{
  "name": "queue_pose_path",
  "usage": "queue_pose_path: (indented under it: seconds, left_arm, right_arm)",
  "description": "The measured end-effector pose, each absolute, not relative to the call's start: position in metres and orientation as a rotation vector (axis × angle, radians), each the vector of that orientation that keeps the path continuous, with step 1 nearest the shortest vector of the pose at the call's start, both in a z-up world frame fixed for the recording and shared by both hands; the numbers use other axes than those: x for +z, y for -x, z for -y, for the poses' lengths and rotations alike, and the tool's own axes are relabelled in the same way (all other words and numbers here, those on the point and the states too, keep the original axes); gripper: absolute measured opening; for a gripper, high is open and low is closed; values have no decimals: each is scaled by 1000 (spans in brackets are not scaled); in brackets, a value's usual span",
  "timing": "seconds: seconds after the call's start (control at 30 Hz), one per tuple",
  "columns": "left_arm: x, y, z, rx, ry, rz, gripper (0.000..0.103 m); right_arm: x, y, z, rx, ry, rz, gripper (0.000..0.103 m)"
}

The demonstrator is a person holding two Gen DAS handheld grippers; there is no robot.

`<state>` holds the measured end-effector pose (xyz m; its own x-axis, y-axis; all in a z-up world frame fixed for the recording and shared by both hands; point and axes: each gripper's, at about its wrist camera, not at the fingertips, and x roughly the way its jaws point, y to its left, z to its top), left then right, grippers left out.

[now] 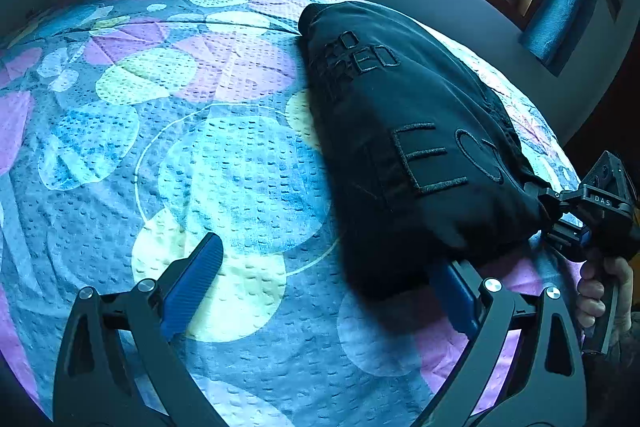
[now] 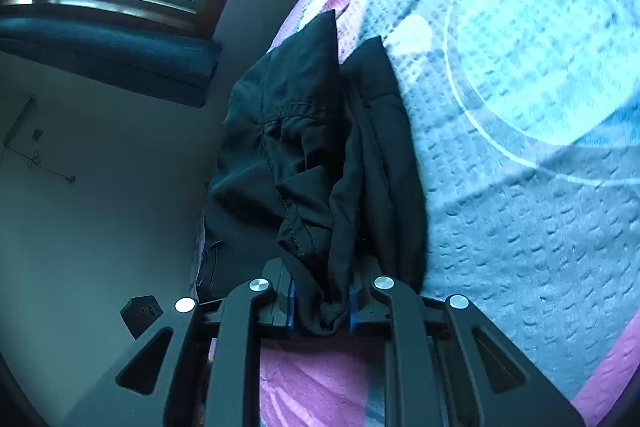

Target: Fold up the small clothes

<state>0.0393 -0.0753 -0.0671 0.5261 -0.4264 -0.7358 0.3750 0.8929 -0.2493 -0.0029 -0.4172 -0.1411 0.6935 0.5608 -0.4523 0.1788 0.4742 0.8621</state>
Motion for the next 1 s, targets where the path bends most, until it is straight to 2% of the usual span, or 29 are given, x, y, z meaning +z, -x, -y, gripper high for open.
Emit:
queue_pose_path:
  seconds: [1.0]
  left_arm:
    - [-73, -46, 72, -506, 107, -929, 100]
  right_arm:
    - [-161, 28, 432, 318, -1135, -743, 17]
